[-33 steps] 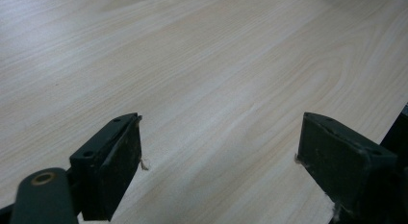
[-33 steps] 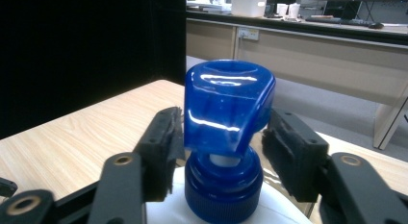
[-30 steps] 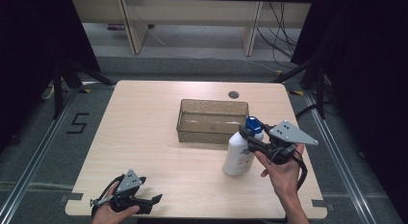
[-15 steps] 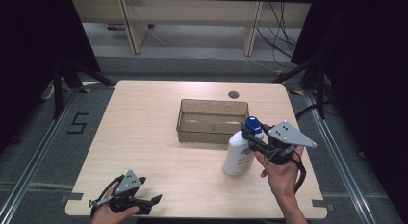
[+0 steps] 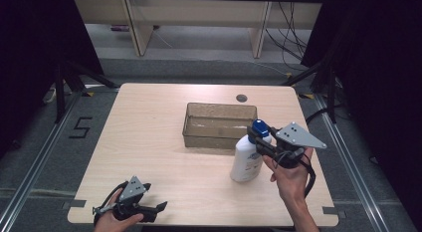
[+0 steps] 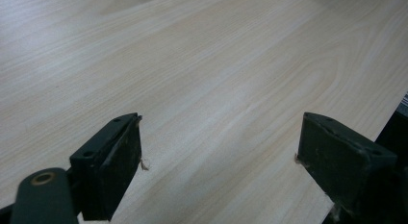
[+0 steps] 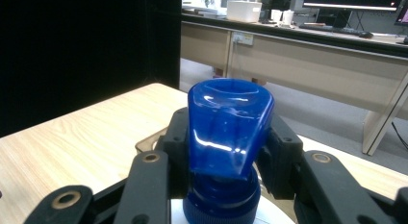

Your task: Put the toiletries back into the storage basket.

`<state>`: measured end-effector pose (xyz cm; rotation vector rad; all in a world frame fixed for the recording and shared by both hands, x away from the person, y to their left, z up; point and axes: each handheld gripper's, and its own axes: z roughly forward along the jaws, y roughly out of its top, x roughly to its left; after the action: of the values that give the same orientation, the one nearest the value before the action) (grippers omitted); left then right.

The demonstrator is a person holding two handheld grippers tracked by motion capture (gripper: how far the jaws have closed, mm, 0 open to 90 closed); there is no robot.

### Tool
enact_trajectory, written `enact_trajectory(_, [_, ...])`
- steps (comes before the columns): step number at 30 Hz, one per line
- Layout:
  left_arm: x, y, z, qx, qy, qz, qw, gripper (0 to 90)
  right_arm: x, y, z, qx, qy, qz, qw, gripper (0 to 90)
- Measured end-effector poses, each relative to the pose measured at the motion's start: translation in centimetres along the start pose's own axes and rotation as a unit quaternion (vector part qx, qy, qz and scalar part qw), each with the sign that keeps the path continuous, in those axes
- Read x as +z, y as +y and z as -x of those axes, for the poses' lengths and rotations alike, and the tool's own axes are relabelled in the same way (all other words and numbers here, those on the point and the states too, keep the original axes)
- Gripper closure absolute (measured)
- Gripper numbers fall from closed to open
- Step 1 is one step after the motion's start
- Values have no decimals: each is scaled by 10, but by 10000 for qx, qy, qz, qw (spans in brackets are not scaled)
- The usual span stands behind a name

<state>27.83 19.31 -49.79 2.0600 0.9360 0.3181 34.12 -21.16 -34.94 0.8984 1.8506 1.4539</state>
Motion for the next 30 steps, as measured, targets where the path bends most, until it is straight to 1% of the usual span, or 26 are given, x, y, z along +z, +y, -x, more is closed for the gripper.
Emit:
enact_trajectory(1, [0, 0, 0, -4, 5, 2, 10000, 149, 0, 0, 0, 34, 14, 6, 10000, 613])
enact_trajectory(2, [0, 0, 0, -6, 4, 2, 10000, 150, 1, 1, -1, 120, 43, 26, 9999, 612])
enact_trajectory(4, [0, 0, 0, -3, 2, 0, 10000, 149, -1, 3, -1, 116, 44, 44, 9999, 613])
enact_trajectory(5, [1, 0, 0, -37, 10, 27, 10000, 149, -1, 5, 0, 52, -22, 101, 9999, 613])
enact_trajectory(6, [1, 0, 0, -43, 11, 29, 10000, 149, -2, 8, 1, 58, 7, 140, 9999, 613])
enact_trajectory(9, [1, 0, 0, -57, 14, 31, 10000, 149, -3, 11, 2, 22, -8, 165, 9999, 613])
enact_trajectory(10, [2, -1, 0, -83, 1, 118, 9999, 150, -3, 13, 1, 63, 29, 166, 9998, 612])
enact_trajectory(11, [2, -1, 0, -80, 0, 99, 9999, 150, -4, 14, 2, -25, -20, 207, 9998, 613])
enact_trajectory(12, [2, -1, 0, -84, 1, 129, 9999, 149, -3, 15, 1, 88, -13, 202, 9998, 613])
enact_trajectory(13, [1, -1, -2, 27, 38, 25, 10000, 150, -4, 16, 2, 17, -19, 218, 9998, 613])
enact_trajectory(14, [1, 0, -2, 43, 40, 10, 10000, 149, -3, 18, 2, 38, -33, 244, 9997, 613])
enact_trajectory(15, [2, -1, 0, -96, -1, 119, 9999, 149, -4, 20, 3, -25, -34, 242, 9997, 613])
enact_trajectory(16, [2, -1, 0, -96, -1, 119, 9999, 149, -4, 20, 3, -25, -34, 242, 9997, 613])
enact_trajectory(18, [2, -1, 0, -84, -4, 107, 9999, 150, -3, 21, 1, 62, -20, 259, 9996, 613])
enact_trajectory(19, [1, -1, 0, -68, 6, 103, 9999, 149, -2, 22, 2, 18, -5, 302, 9995, 613])
enact_trajectory(20, [2, -1, 0, -82, 1, 116, 9999, 149, -3, 23, 2, -22, -41, 302, 9995, 613])
enact_trajectory(21, [1, -1, 0, -67, 2, 94, 9999, 150, -3, 24, 1, 24, -25, 306, 9995, 613])
enact_trajectory(23, [1, -1, -1, -64, 2, 70, 10000, 149, -2, 26, 2, 18, -12, 350, 9994, 613])
enact_trajectory(24, [1, -1, -1, -68, 9, 99, 9999, 149, -2, 27, 2, -8, -29, 361, 9993, 613])
enact_trajectory(25, [1, -1, -1, -69, 2, 88, 9999, 150, -2, 29, 2, 5, -1, 419, 9991, 613])
enact_trajectory(27, [1, -1, -1, -60, 4, 92, 9999, 150, -2, 30, 2, 6, -7, 410, 9992, 613])
enact_trajectory(28, [0, -1, -2, 14, 8, 23, 10000, 150, -2, 31, 0, 94, 38, 405, 9991, 613])
enact_trajectory(29, [-1, 0, -2, 32, 0, -27, 10000, 149, -2, 32, 1, 41, 32, 431, 9991, 613])
enact_trajectory(30, [-1, -1, -2, 38, 3, -15, 10000, 149, -2, 34, 1, -10, 8, 453, 9990, 613])
